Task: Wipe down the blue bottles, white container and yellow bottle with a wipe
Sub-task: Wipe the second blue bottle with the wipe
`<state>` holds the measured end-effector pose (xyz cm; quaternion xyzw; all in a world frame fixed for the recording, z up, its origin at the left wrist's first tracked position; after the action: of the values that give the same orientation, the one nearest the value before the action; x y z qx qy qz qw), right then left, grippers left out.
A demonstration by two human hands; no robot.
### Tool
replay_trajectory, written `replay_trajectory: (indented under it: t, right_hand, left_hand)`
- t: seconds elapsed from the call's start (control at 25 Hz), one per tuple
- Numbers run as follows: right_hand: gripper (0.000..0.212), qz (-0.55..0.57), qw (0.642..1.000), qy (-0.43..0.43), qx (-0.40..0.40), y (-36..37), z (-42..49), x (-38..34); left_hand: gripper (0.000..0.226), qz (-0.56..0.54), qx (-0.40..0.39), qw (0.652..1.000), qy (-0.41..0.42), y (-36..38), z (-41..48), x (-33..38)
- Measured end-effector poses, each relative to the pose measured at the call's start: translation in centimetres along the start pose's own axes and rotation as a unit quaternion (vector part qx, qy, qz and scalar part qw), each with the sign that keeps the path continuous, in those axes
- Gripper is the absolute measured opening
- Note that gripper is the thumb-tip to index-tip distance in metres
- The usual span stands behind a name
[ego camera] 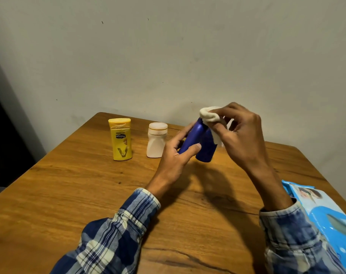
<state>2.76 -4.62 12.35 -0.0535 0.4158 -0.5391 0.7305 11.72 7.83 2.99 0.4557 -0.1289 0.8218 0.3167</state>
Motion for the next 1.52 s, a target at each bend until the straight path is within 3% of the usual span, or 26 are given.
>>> replay_trajectory:
  t: [0.2,0.44,0.68,0.88,1.0,1.12,1.28,1.44,1.52]
  right_hand:
    - [0.023,0.064,0.996,0.038,-0.043,1.1,-2.9,2.2]
    - [0.021,0.131,0.987,0.094,0.017,1.5,-6.5,5.3]
    - [0.024,0.123,0.990,0.067,0.015,1.5,-7.3,5.6]
    - [0.027,0.070,0.997,0.012,0.018,1.5,-7.9,4.4]
    - [0.027,0.088,0.994,0.039,0.050,0.9,-7.4,4.7]
    - [0.026,0.042,0.999,-0.008,-0.001,1.6,-7.8,4.1]
    - [0.026,0.069,0.994,0.062,0.061,0.8,-7.2,5.0]
    - [0.026,0.026,0.999,-0.019,-0.014,1.5,-7.7,3.9]
    - [0.024,0.051,0.998,0.015,0.026,1.2,-7.5,4.2]
  left_hand:
    - [0.044,-0.127,-0.020,0.986,-0.103,0.6,-0.5,-2.0]
    - [0.040,-0.206,-0.041,0.963,-0.167,2.2,-1.7,-2.6]
    - [0.026,-0.255,-0.002,0.939,-0.231,2.0,-3.3,-1.4]
    - [0.024,-0.248,0.017,0.941,-0.231,2.2,-3.9,-0.8]
    - [0.025,-0.235,0.005,0.947,-0.221,2.5,-4.1,-0.4]
    - [0.028,-0.244,0.023,0.946,-0.211,2.3,-4.2,-0.7]
    - [0.029,-0.237,0.012,0.950,-0.202,2.3,-4.0,-0.9]
    - [0.034,-0.248,0.031,0.948,-0.199,1.9,-4.0,-0.9]
    - [0.033,-0.235,0.026,0.952,-0.194,2.0,-3.9,-0.6]
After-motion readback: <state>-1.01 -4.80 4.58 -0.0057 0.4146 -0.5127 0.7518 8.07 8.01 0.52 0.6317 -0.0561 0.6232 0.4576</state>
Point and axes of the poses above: each hand's wrist, its own z-axis towards the middle knuckle, its own y-axis out of the palm, x = y × z, the point moved 3 cm from there along z, towards the middle knuckle, and after that the axes turned 9 degrees about y, right-handed, at the moved point
